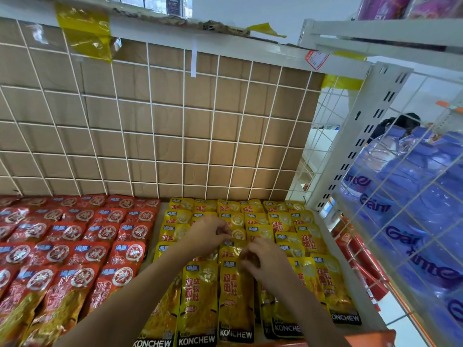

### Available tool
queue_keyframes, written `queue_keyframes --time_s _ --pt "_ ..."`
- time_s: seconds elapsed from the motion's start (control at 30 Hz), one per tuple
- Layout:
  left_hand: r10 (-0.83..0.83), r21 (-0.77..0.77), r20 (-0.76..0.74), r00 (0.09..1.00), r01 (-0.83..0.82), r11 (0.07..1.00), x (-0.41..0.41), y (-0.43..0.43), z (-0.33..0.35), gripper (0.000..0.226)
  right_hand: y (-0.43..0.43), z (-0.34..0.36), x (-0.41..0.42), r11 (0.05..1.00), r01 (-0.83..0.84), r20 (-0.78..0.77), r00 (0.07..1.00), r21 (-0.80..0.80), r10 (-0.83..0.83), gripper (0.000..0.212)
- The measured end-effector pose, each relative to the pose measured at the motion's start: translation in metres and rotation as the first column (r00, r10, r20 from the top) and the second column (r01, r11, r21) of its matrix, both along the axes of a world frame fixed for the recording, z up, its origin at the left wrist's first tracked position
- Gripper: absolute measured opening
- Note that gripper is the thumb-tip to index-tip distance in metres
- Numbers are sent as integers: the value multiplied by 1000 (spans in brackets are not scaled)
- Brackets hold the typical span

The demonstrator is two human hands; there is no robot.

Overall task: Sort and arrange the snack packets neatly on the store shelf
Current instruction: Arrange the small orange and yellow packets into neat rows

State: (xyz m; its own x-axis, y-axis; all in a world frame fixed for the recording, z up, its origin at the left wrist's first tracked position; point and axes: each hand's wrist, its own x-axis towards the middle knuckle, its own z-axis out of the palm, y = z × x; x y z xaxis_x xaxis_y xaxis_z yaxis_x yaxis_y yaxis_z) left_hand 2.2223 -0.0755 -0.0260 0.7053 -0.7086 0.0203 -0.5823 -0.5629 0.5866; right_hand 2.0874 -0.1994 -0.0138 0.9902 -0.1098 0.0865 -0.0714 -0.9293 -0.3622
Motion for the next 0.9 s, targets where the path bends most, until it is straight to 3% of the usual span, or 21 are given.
queue_keyframes --time_s 0.63,0.77,0.9 --pt "15 -48 77 997 -11 999 -11 6 5 17 4 2 9 998 -54 -27 998 44 56 20" --pt "40 -106 169 985 -22 994 -33 30 7 30 2 1 10 995 -69 -24 997 72 71 18" --pt "2 -14 194 981 0 1000 -63 64 -4 62 -1 -1 9 990 -73 2 997 120 73 15"
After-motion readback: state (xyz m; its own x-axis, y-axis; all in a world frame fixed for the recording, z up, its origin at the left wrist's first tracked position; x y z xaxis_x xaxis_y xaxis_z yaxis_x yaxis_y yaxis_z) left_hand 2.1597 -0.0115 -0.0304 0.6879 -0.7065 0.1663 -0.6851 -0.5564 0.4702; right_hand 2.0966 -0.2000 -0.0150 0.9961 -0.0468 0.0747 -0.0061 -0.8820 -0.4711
